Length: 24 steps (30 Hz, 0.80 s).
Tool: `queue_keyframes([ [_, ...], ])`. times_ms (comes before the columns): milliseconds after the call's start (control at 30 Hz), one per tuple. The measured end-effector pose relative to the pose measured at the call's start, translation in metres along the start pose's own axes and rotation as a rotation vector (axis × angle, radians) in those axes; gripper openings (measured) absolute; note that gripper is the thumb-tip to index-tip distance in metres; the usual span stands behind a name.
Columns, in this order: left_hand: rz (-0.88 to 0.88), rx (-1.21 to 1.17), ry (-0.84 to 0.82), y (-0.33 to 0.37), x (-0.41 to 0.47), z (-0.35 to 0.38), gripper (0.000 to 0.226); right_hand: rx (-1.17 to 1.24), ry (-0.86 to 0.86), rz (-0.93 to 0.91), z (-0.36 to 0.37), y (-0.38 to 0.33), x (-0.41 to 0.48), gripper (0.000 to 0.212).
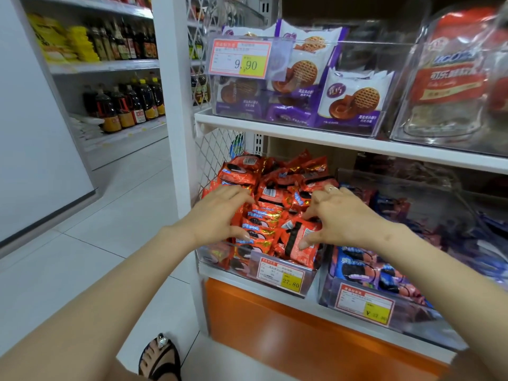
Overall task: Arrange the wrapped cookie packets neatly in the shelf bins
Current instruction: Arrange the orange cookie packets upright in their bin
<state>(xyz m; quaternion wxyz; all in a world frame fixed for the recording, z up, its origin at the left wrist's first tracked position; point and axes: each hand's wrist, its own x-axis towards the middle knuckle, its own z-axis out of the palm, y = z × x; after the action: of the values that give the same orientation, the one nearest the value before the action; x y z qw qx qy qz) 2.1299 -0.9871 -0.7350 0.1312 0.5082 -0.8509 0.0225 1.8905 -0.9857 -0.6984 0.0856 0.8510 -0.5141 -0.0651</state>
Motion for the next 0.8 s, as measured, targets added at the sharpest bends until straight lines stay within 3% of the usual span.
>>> queue_keyframes([
  [133, -0.017, 0.123, -0.095, 0.007, 0.007, 0.008, 0.080, 0.012, 0.013, -0.046, 0.003, -0.006, -0.002, 0.054],
  [367, -0.079, 0.230, -0.038, 0.011, 0.017, 0.010, 0.077, 0.227, 0.066, -0.052, 0.003, -0.009, -0.009, 0.039],
  [567, -0.068, 0.236, -0.041, 0.010, 0.017, 0.007, 0.082, 0.772, 0.312, 0.165, -0.002, 0.010, -0.008, 0.036],
  [700, -0.084, 0.036, 0.030, 0.010, 0.012, -0.001, 0.063, 0.975, 0.339, 0.192, -0.002, 0.014, -0.007, 0.043],
  [800, -0.262, -0.426, 0.225, 0.018, 0.010, -0.012, 0.029, 1.087, 0.389, 0.118, -0.003, 0.008, -0.007, 0.035],
])
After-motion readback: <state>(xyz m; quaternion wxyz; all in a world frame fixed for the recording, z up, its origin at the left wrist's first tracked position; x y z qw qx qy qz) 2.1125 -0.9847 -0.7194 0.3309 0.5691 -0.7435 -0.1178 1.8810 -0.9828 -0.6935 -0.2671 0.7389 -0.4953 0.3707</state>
